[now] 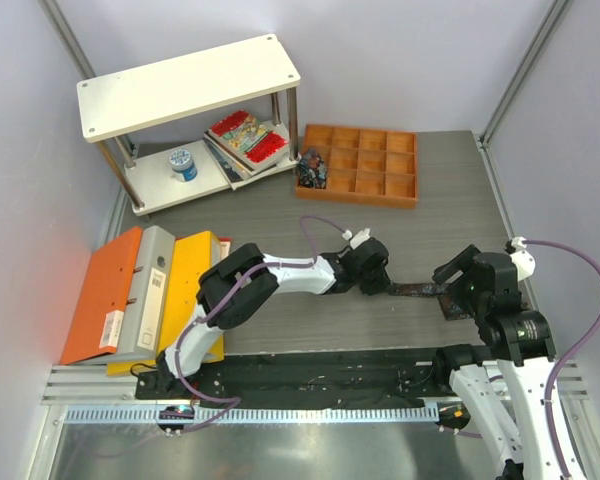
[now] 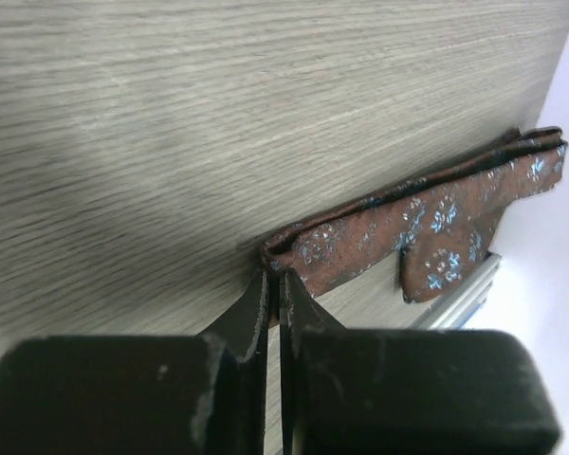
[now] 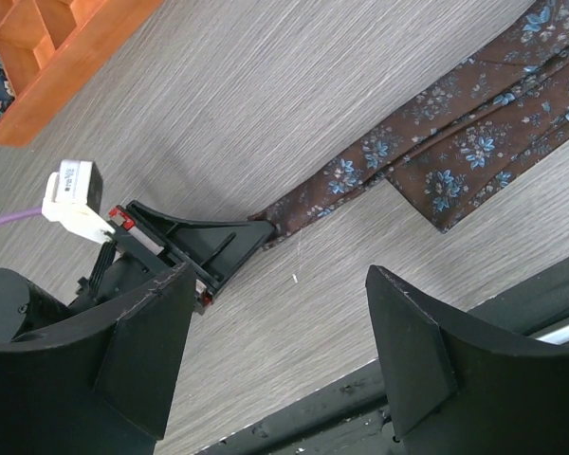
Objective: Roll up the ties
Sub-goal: Flatten out the tie at the center of the board.
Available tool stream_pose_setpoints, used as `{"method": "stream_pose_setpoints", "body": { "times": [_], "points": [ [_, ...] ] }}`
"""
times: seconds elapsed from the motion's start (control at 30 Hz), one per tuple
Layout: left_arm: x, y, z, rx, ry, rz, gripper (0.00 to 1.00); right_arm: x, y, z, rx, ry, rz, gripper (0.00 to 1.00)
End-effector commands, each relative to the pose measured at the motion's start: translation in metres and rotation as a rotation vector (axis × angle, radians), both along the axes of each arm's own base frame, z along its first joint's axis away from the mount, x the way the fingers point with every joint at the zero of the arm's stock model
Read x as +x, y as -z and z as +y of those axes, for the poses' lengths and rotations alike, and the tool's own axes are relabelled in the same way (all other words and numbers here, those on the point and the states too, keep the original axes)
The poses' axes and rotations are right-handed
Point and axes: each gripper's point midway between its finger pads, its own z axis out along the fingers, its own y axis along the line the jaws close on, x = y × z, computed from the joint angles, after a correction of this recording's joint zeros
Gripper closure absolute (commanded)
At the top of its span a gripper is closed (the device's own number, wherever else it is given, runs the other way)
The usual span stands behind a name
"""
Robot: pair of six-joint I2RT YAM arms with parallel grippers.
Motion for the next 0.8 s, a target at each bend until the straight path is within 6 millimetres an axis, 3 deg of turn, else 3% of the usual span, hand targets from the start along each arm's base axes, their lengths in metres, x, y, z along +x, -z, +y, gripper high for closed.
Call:
{"method": "stream_pose_setpoints", "body": {
  "times": [0.0,0.07,0.1,0.17,0.2,0.23,0.27,0.3,0.33,0.37,0.43,0.6,0.63,0.77],
  "points": [
    [0.016,-0.044,0.029,0.046,-0.085,-0.093,1.0,0.008,-0.002,0.004,0.014,-0.01,-0.009,0.22],
    [0.019,-0.049,0.055,0.091,-0.119,-0.095,1.0,0.013,-0.007,0.007,0.025,-0.02,-0.011,0.21],
    [0.028,-0.075,0.069,0.07,-0.152,-0.113,1.0,0.018,-0.007,0.009,0.031,-0.019,0.002,0.21],
    [0.03,-0.075,0.1,0.114,-0.182,-0.101,1.0,0.022,-0.01,0.01,0.041,-0.014,0.003,0.21],
    [0.03,-0.093,0.112,0.095,-0.191,-0.121,1.0,0.026,-0.012,0.012,0.049,-0.015,-0.001,0.21],
    [0.038,-0.098,0.127,0.1,-0.218,-0.126,1.0,0.029,-0.011,0.013,0.056,-0.014,0.006,0.21],
    [0.033,-0.088,0.144,0.143,-0.224,-0.109,1.0,0.031,-0.008,0.014,0.066,-0.009,0.009,0.21],
    [0.033,-0.089,0.156,0.155,-0.235,-0.112,1.0,0.035,-0.008,0.017,0.079,-0.013,0.002,0.21],
    [0.033,-0.103,0.166,0.141,-0.238,-0.133,1.0,0.037,-0.006,0.018,0.088,-0.011,0.004,0.21],
    [0.033,-0.094,0.185,0.178,-0.253,-0.117,1.0,0.039,0.001,0.019,0.092,-0.009,0.02,0.21],
    [0.03,-0.106,0.202,0.168,-0.261,-0.133,1.0,0.042,0.011,0.021,0.106,-0.002,0.031,0.21],
    [0.024,-0.109,0.252,0.249,-0.268,-0.163,1.0,0.048,0.034,0.026,0.172,0.038,0.03,0.23],
    [0.023,-0.112,0.257,0.255,-0.27,-0.173,1.0,0.047,0.048,0.028,0.189,0.046,0.05,0.23],
    [0.02,-0.119,0.284,0.315,-0.282,-0.202,1.0,0.054,0.067,0.036,0.26,0.067,0.031,0.27]
  ]
}}
